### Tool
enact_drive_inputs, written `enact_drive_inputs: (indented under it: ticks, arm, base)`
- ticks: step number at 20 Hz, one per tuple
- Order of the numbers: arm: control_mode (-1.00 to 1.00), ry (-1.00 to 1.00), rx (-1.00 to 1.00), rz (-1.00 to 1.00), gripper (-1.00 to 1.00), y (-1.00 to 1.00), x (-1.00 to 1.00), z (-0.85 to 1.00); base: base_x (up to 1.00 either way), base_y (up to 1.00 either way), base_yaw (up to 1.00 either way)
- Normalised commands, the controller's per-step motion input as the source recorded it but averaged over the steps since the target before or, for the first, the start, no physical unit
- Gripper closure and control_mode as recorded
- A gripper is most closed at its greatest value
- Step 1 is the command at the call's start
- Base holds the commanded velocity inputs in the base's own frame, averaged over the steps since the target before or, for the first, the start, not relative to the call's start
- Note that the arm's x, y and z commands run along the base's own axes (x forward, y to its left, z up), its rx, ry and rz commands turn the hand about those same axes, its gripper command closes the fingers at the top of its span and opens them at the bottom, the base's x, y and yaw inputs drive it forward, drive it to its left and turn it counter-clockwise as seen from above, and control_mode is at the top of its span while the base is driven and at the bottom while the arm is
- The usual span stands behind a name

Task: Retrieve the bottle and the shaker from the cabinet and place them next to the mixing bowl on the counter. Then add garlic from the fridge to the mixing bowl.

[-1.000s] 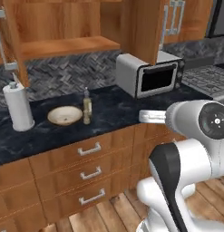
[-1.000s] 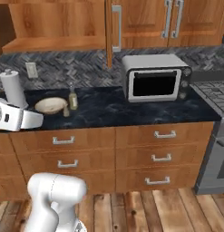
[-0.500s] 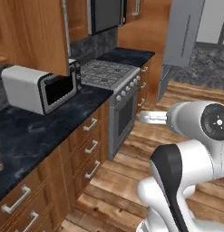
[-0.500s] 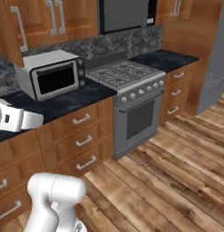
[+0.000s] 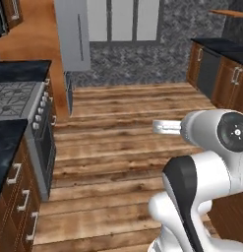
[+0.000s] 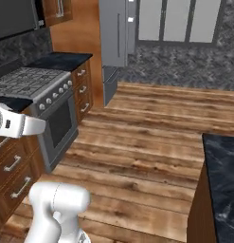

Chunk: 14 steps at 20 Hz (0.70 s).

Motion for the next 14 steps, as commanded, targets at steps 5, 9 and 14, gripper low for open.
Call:
enact_drive_inputs:
  ticks: [5, 9, 14]
  arm:
    - [1.0, 0.0, 0.0, 0.0, -1.0, 0.0, 0.0, 0.0]
    - [1.0, 0.0, 0.0, 0.0, -1.0, 0.0, 0.0, 0.0]
    - [1.0, 0.0, 0.0, 0.0, -1.0, 0.0, 0.0, 0.0]
  base:
    - [0.92, 0.06, -0.35]
    - [1.0, 0.0, -0.18]
    - [1.0, 0.0, -0.08]
